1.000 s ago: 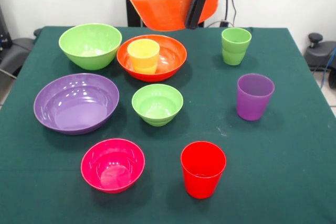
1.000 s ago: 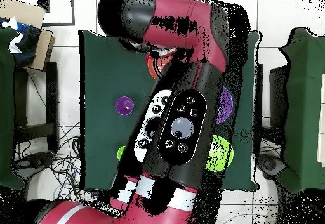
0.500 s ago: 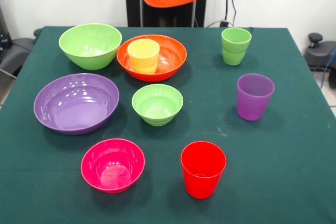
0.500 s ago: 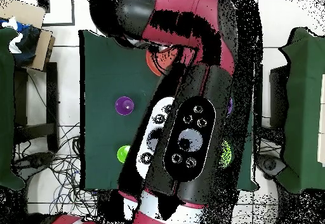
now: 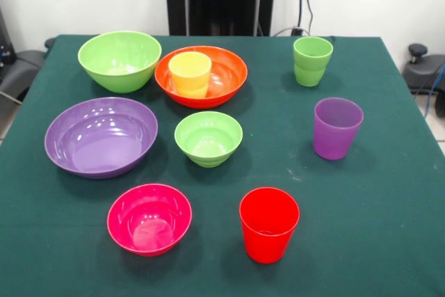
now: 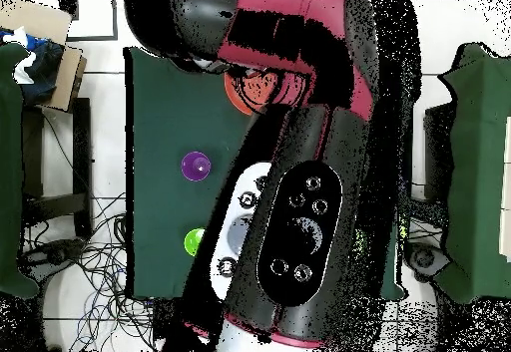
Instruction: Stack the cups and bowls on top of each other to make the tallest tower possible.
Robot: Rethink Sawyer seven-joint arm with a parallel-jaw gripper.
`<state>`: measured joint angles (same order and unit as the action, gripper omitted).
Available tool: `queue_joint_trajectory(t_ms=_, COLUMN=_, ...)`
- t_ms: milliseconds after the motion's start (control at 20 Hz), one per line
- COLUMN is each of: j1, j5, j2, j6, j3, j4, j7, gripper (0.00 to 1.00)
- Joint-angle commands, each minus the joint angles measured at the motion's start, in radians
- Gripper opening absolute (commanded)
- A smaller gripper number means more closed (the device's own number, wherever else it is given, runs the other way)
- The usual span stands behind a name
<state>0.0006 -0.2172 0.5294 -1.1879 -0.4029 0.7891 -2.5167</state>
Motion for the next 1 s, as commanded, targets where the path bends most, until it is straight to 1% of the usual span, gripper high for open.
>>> queue_joint_trajectory(t_ms=50, j1=-0.024, j5=0.088, j2=0.002, j6=0.045, j3=0.128, j4=0.116, j7=0.242, gripper=0.00)
queue_joint_trajectory(t_ms=200, j1=-0.020, j5=0.091, j2=0.035, j6=0.130, j3=0.135, j4=0.228, j7=0.237, gripper=0.00)
queue_joint_trajectory(t_ms=250, j1=-0.007, j5=0.093, j2=0.065, j6=0.175, j3=0.132, j4=0.300, j7=0.225, gripper=0.00)
queue_joint_trajectory(t_ms=350, j1=-0.003, j5=0.098, j2=0.082, j6=0.224, j3=0.135, j4=0.350, j7=0.210, gripper=0.00)
queue_joint_trajectory(t_ms=650, j1=-0.008, j5=0.108, j2=0.104, j6=0.310, j3=0.157, j4=0.424, j7=0.197, gripper=0.00)
queue_joint_trajectory(t_ms=800, j1=-0.011, j5=0.113, j2=0.109, j6=0.327, j3=0.164, j4=0.440, j7=0.187, gripper=0.00)
queue_joint_trajectory(t_ms=1000, j1=-0.013, j5=0.125, j2=0.111, j6=0.324, j3=0.169, j4=0.438, j7=0.176, gripper=0.00)
